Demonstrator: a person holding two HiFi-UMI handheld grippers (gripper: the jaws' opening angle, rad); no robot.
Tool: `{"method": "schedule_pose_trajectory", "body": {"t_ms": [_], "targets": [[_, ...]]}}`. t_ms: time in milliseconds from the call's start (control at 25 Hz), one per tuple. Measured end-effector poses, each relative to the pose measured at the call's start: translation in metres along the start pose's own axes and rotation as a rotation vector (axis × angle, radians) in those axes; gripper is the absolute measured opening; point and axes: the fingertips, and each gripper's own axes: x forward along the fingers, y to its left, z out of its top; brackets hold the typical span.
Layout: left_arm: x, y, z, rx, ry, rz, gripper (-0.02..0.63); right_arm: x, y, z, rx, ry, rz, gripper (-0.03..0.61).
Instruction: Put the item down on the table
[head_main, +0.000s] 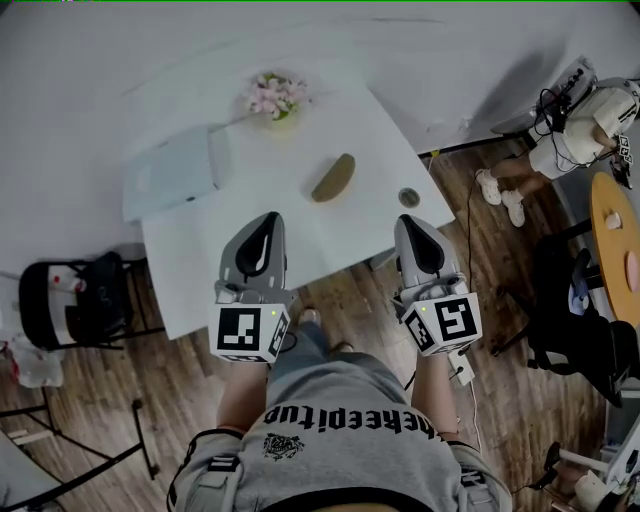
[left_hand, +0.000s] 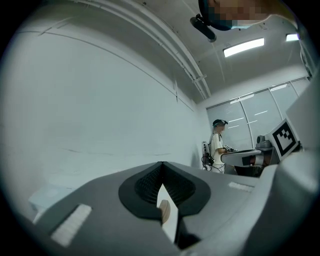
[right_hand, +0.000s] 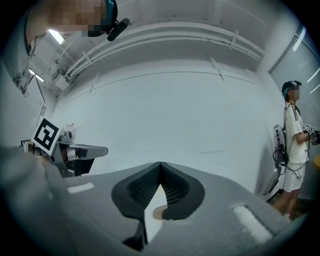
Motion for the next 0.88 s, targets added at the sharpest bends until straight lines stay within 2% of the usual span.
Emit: {"method": "schedule_pose_trajectory", "body": {"t_ms": [880], "targets": [[-0.027,-0.011,0.011,0.037,-0.014,0.065,0.018,-0.023,0.007,0.009,-0.005,-0.031,0.024,-0.006]]}}
